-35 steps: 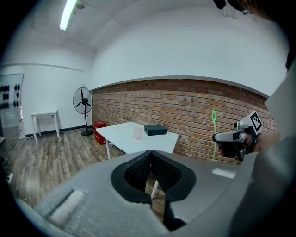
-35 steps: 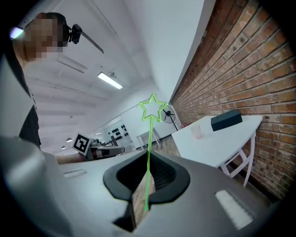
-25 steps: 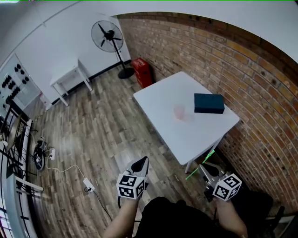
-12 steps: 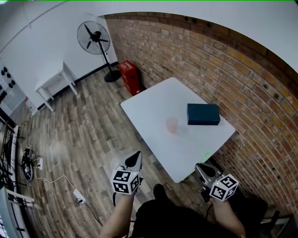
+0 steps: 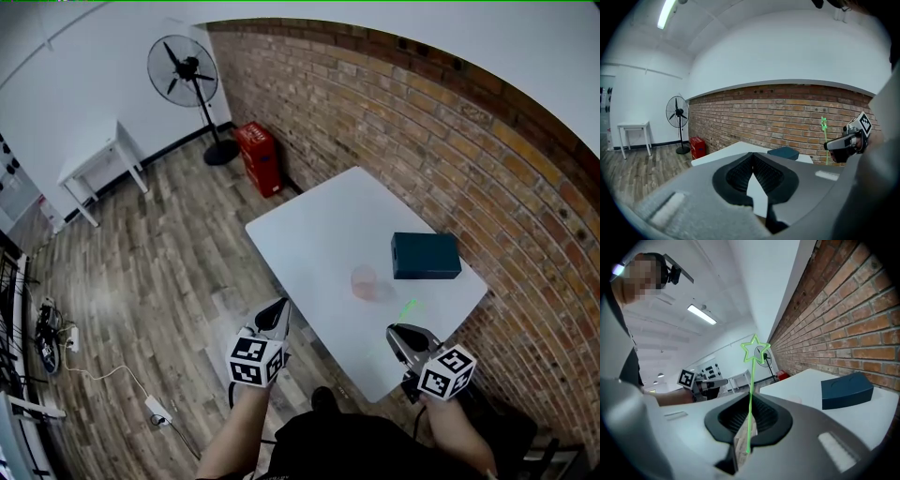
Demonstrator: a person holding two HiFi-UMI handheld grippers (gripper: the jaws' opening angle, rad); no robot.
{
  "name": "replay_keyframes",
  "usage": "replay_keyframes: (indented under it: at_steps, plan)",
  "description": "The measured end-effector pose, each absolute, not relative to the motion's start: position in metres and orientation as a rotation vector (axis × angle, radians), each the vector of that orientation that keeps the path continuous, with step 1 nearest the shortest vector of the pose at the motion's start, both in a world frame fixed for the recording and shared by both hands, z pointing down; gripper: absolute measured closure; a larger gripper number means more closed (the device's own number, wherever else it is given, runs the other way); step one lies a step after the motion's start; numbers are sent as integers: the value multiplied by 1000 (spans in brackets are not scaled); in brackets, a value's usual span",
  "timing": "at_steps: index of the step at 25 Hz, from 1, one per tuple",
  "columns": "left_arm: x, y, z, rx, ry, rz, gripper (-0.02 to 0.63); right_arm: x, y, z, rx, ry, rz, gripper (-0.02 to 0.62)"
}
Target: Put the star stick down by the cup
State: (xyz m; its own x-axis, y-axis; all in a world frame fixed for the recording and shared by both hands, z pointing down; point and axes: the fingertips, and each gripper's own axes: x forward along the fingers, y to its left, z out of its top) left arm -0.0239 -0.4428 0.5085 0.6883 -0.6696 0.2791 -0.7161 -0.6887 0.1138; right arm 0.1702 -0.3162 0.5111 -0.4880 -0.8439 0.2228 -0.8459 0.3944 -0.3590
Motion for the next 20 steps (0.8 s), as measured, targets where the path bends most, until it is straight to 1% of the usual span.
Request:
replay_keyframes:
  at_steps: [4, 8, 13, 20]
  plan:
    - [-25, -469, 510, 2714, -1089, 345, 601, 162, -344, 509, 1603, -2590, 677, 578]
    - [-1, -484, 518, 2732, -1008, 334, 600, 158, -371, 514, 1577, -2574, 677, 578]
    - [37, -480, 542, 2694, -910, 342, 601, 183, -396, 508, 1595, -2562, 669, 578]
    - [71, -499, 544, 2651, -936, 341, 600, 219, -448, 497, 1536, -2592, 616, 578]
